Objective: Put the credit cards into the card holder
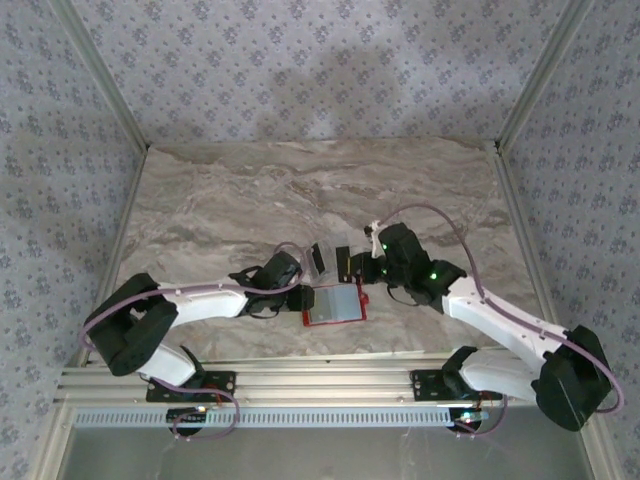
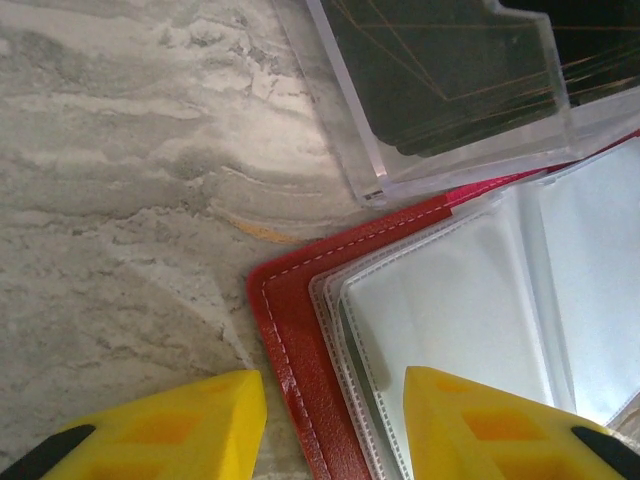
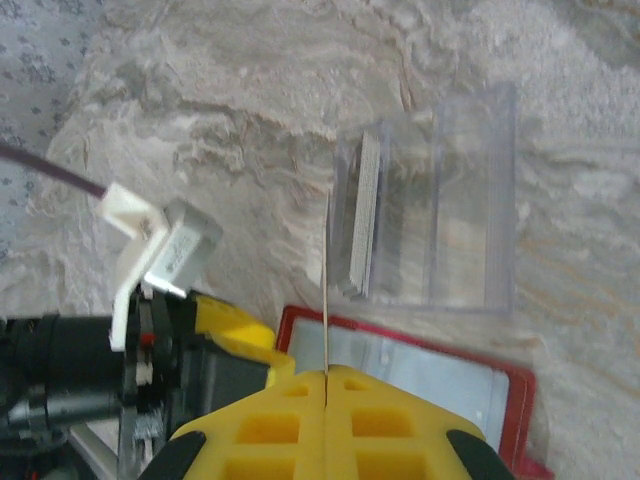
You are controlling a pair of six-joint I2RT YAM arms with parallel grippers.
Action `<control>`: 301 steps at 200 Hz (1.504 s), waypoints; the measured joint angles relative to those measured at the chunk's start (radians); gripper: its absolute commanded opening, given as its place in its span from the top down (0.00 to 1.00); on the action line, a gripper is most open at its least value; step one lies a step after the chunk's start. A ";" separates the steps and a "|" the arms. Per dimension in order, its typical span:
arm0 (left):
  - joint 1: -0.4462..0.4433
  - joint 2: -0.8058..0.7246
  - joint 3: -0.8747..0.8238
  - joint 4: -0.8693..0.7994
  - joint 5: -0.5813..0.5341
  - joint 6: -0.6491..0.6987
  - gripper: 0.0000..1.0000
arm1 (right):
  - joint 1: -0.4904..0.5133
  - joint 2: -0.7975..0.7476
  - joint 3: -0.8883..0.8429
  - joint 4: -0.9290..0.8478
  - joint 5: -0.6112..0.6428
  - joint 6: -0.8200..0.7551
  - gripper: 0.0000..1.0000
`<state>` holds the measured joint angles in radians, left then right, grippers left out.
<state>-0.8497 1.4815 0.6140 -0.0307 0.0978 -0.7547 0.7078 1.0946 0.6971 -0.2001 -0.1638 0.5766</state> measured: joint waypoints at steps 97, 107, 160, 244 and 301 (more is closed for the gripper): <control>0.006 0.027 0.038 -0.052 -0.001 0.025 0.62 | 0.029 0.021 -0.210 0.093 -0.155 0.083 0.99; 0.006 0.032 0.045 -0.062 -0.002 0.026 0.63 | 0.018 0.039 -0.213 0.109 -0.184 0.090 0.99; 0.005 0.044 0.064 -0.091 -0.012 0.036 0.65 | -0.028 0.128 -0.227 0.168 -0.290 0.116 0.99; 0.005 0.055 0.085 -0.120 -0.023 0.049 0.73 | -0.059 0.190 -0.227 0.212 -0.377 0.121 0.99; 0.006 0.071 0.101 -0.116 -0.040 0.056 0.75 | -0.069 0.245 -0.224 0.233 -0.414 0.124 0.99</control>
<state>-0.8440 1.5524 0.7155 -0.1467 0.0574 -0.6991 0.6388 1.3396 0.4736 0.0326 -0.5781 0.7010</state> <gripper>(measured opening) 0.249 0.069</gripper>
